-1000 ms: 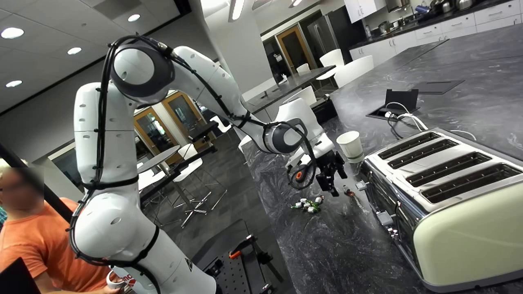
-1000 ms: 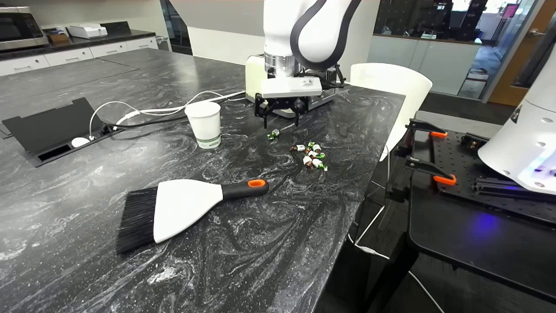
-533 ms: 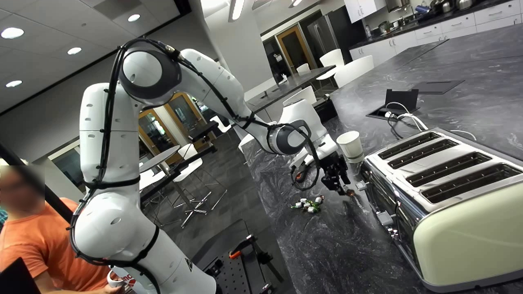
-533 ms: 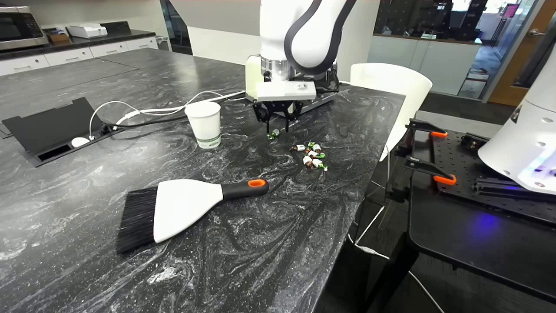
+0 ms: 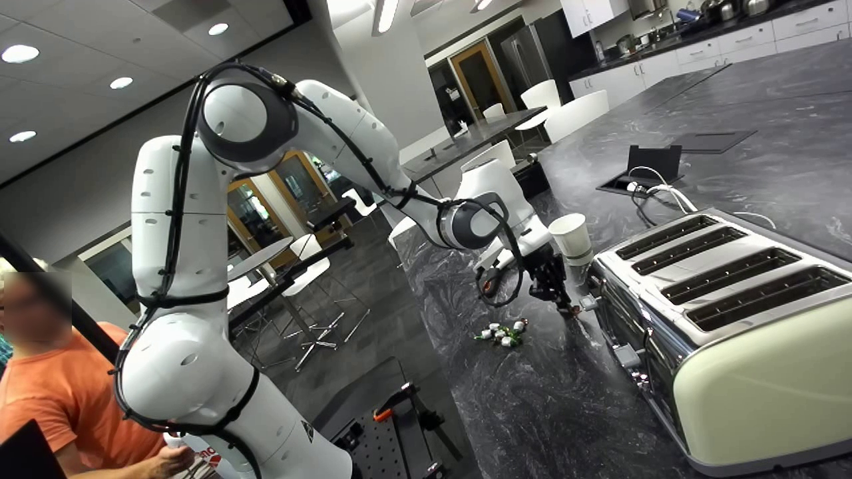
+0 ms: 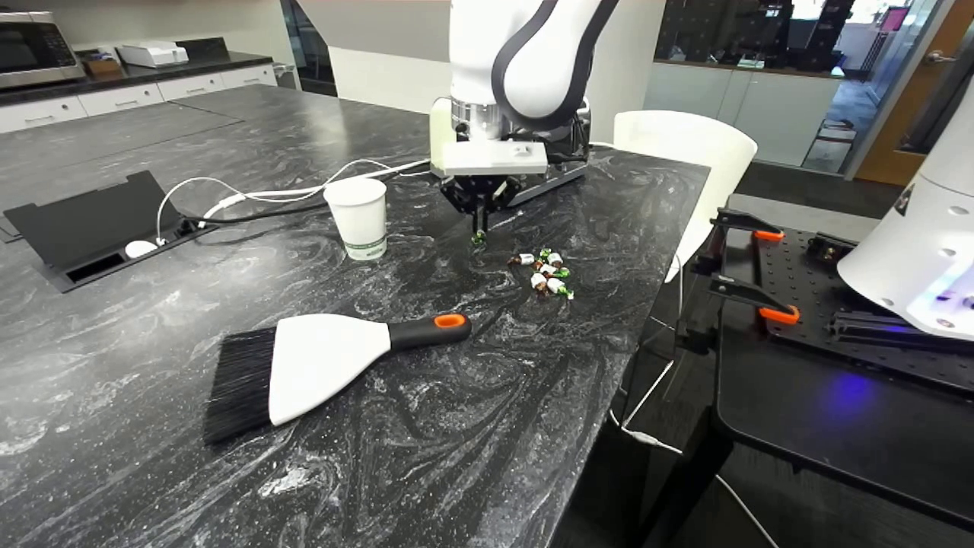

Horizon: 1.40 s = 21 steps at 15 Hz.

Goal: Place three sweets in the cup

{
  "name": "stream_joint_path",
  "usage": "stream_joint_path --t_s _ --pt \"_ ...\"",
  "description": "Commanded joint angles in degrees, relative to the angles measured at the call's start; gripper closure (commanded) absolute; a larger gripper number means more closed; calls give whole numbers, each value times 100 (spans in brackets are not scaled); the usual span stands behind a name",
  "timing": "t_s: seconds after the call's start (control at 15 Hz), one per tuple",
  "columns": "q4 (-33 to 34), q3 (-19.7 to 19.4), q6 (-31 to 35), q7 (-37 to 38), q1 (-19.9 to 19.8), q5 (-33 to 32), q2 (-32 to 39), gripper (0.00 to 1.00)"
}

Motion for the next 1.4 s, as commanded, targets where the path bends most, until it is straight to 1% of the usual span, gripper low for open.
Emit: stream_joint_path --t_s 0.0,0.2,0.27,0.4,0.47,0.6,0.67,0.73,0.87,1.07,1.13,1.33 --pt "-241 -186 146 160 230 -70 -322 98" --pt "-640 -490 412 326 587 -300 -888 97" --pt "-774 -647 563 447 777 -436 -1113 97" --pt "-901 -1074 778 814 1260 -910 -1483 97" --pt "-873 -1292 821 1057 1485 -1212 -1611 97" --pt "-606 -1518 684 1562 1782 -1854 -1757 97" --pt "-412 -1745 623 1675 2096 -1989 -1735 97" --pt "-246 -1799 563 1849 2207 -2187 -1714 97" --pt "152 -1774 466 1909 2331 -2233 -1542 97" --pt "721 -1485 280 1618 2237 -1884 -1119 97" --pt "898 -1086 195 1701 1874 -2005 -1015 97" --pt "1399 -664 -152 1593 1527 -1887 -535 97"
